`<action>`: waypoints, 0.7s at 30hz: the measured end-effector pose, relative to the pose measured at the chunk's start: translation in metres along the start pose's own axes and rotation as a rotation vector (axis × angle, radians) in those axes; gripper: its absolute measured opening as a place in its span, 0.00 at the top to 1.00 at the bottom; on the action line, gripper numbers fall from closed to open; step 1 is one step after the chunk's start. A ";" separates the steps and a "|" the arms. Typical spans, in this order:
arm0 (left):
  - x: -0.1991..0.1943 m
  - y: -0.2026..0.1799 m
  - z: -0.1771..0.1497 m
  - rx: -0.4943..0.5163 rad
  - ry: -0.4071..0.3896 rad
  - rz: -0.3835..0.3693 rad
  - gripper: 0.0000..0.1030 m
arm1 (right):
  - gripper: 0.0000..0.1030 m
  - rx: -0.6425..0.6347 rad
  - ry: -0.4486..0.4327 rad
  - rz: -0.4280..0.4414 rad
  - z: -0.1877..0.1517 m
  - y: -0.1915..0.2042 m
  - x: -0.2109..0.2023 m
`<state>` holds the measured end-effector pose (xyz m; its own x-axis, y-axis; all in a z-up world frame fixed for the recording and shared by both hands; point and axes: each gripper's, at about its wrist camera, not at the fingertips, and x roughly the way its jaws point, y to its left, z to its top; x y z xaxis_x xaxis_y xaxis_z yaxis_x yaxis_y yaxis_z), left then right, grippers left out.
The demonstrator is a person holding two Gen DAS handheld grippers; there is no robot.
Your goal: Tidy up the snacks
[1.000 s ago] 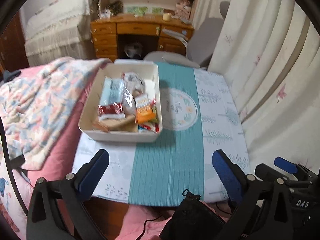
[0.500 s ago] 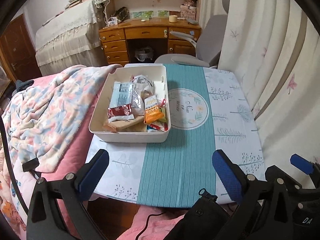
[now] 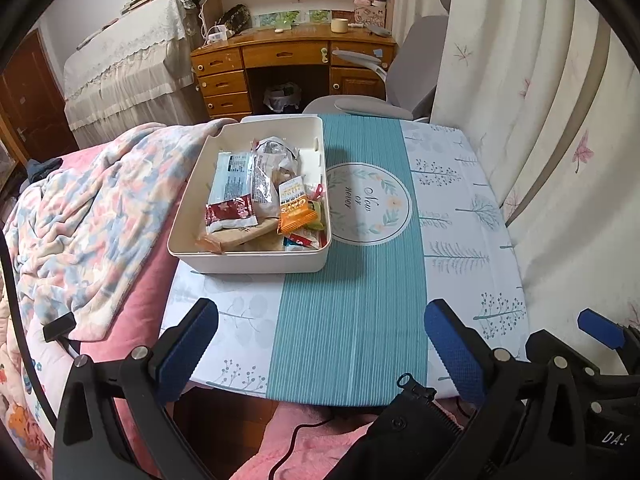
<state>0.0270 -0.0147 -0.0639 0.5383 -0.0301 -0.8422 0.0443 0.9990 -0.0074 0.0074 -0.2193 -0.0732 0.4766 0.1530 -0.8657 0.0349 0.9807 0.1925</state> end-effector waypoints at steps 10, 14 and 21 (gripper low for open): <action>0.002 -0.002 0.001 0.005 0.002 0.000 0.00 | 0.00 0.004 0.007 0.001 0.000 -0.002 0.001; 0.002 -0.002 0.002 0.005 0.003 -0.003 0.00 | 0.00 0.005 0.013 -0.003 -0.001 -0.002 0.001; 0.003 -0.002 0.002 0.001 0.007 -0.002 0.00 | 0.00 0.006 0.021 -0.004 -0.002 0.002 0.002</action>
<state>0.0303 -0.0169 -0.0647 0.5320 -0.0323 -0.8461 0.0468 0.9989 -0.0087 0.0070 -0.2171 -0.0758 0.4581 0.1515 -0.8759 0.0418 0.9806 0.1914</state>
